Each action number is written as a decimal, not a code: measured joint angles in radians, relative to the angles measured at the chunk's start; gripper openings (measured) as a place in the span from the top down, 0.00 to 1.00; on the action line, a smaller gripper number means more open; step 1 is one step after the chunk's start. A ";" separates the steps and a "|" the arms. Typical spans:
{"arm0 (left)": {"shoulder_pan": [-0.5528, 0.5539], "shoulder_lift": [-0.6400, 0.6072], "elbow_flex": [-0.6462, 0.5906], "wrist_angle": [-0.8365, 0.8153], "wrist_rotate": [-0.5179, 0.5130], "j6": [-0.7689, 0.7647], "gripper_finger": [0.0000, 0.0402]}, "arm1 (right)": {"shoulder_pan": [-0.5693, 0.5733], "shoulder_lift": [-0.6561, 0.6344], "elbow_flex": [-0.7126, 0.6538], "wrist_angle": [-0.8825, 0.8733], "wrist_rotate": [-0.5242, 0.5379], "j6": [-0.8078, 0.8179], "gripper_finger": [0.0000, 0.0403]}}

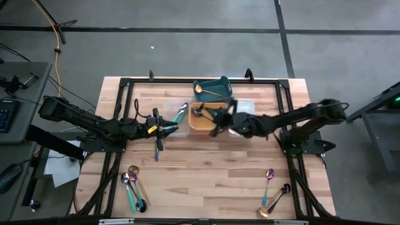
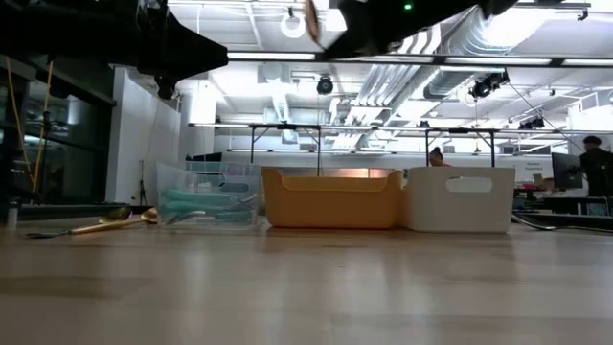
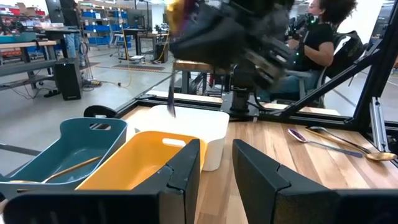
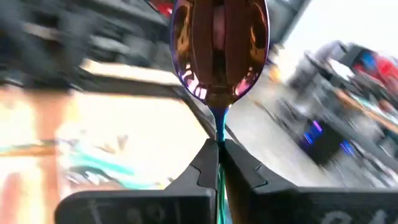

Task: Sort silverware by color (type)
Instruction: Put the distorted-color spoon into the white bin, then put the gold-colored spoon into the green bin

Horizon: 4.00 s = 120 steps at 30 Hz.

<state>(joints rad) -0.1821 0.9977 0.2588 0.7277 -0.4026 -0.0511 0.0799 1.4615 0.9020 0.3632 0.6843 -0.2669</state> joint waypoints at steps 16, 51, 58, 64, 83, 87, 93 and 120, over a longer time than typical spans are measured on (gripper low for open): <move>0.000 0.000 0.000 0.005 0.000 0.000 0.78 | -0.249 -0.159 -0.001 -0.905 -0.103 0.595 1.00; 0.000 0.000 0.000 0.003 0.000 0.000 0.78 | -0.410 -0.052 -0.001 -1.029 -0.485 0.869 0.90; 0.000 0.000 0.000 0.002 0.000 0.000 0.78 | -0.375 -0.052 -0.001 -1.028 -0.485 0.738 0.90; 0.000 0.000 0.000 -0.004 0.000 -0.001 0.78 | -0.224 -0.052 -0.001 -0.967 -0.443 0.662 0.90; -0.001 0.000 0.000 -0.012 0.000 -0.044 0.78 | 0.075 -0.053 -0.001 -0.503 -0.220 0.415 0.90; -0.001 0.000 0.000 -0.054 0.000 -0.044 0.78 | 0.076 -0.075 -0.062 -0.500 -0.222 0.432 0.90; -0.001 0.000 0.000 -0.073 0.000 -0.050 0.78 | 0.087 -0.207 -0.272 -0.332 -0.232 0.534 0.90; -0.001 0.000 0.001 -0.041 0.000 0.010 0.78 | 0.077 -0.262 -0.469 0.378 -0.483 0.285 0.90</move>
<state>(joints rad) -0.1829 0.9977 0.2600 0.6865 -0.4030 -0.0410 0.1570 1.1992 0.4332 0.7408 0.2013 0.0181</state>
